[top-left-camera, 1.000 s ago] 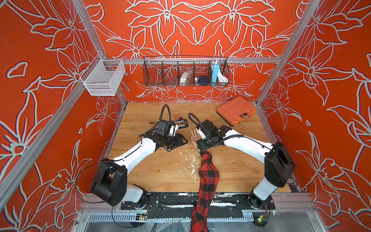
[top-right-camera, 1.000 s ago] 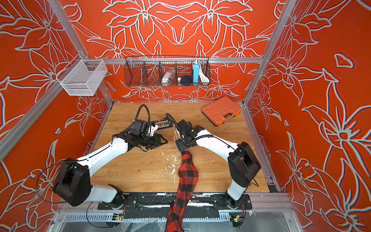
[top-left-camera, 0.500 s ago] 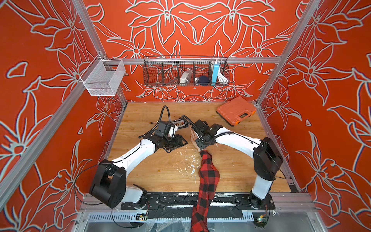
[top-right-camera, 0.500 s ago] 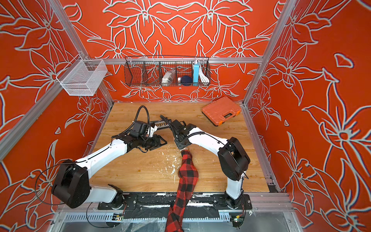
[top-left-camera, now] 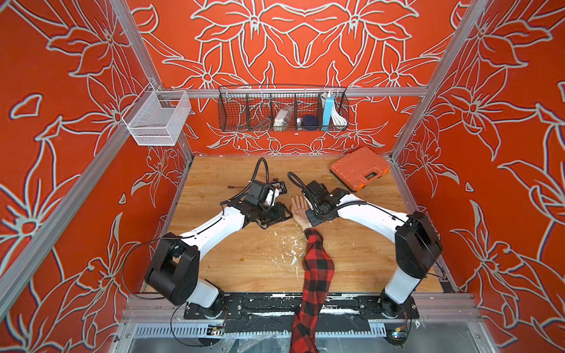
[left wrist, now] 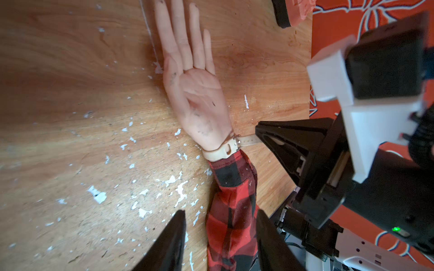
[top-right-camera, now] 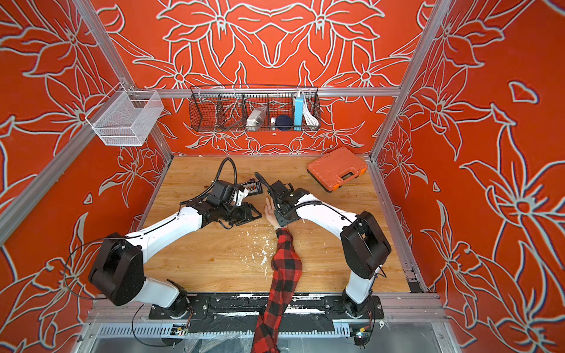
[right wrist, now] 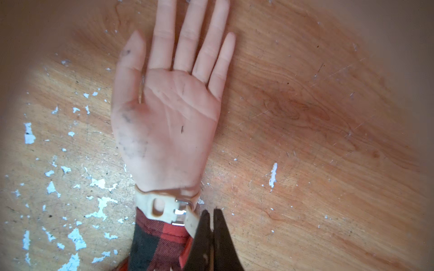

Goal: Take off the watch
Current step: Untie the watch from the hand.

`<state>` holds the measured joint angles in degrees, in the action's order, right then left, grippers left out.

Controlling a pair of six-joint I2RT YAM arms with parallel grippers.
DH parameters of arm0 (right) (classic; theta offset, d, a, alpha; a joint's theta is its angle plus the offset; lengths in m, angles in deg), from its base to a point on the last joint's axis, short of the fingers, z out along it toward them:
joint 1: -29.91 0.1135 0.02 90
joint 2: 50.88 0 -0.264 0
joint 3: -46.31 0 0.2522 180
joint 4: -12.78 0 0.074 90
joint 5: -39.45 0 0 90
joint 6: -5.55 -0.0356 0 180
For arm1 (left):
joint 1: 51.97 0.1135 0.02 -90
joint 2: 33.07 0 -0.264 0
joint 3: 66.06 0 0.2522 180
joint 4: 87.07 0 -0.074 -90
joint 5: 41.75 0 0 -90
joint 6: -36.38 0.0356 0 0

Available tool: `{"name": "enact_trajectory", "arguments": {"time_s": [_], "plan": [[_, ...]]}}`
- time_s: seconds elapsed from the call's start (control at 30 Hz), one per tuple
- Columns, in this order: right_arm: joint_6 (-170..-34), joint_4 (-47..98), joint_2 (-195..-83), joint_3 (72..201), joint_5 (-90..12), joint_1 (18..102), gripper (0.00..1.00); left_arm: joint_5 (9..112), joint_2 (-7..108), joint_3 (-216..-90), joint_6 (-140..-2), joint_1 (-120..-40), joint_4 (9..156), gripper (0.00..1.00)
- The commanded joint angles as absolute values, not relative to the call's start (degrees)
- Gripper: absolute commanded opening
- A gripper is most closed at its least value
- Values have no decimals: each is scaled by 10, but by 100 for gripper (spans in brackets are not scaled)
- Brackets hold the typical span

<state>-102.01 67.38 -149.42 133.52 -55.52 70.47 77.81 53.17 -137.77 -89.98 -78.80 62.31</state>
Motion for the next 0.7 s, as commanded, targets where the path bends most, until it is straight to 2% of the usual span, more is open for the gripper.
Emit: {"name": "enact_trajectory", "arguments": {"time_s": [0.0,0.1,0.27,0.37,0.5,0.67], "plan": [[-1036,642,-1470,1308,-492,676,0,785,572,-1407,-910,-809,644,45],[-1043,618,-1465,1289,-454,656,0,785,610,-1433,-910,-827,648,39],[-1060,579,-1465,1261,-384,628,0,820,667,-1455,-949,-834,700,20],[-1068,564,-1464,1250,-368,622,0,837,698,-1464,-974,-835,737,13],[-1075,552,-1468,1239,-347,612,0,838,732,-1485,-982,-837,747,9],[-1079,537,-1469,1223,-327,601,0,830,768,-1497,-986,-836,748,8]]}}
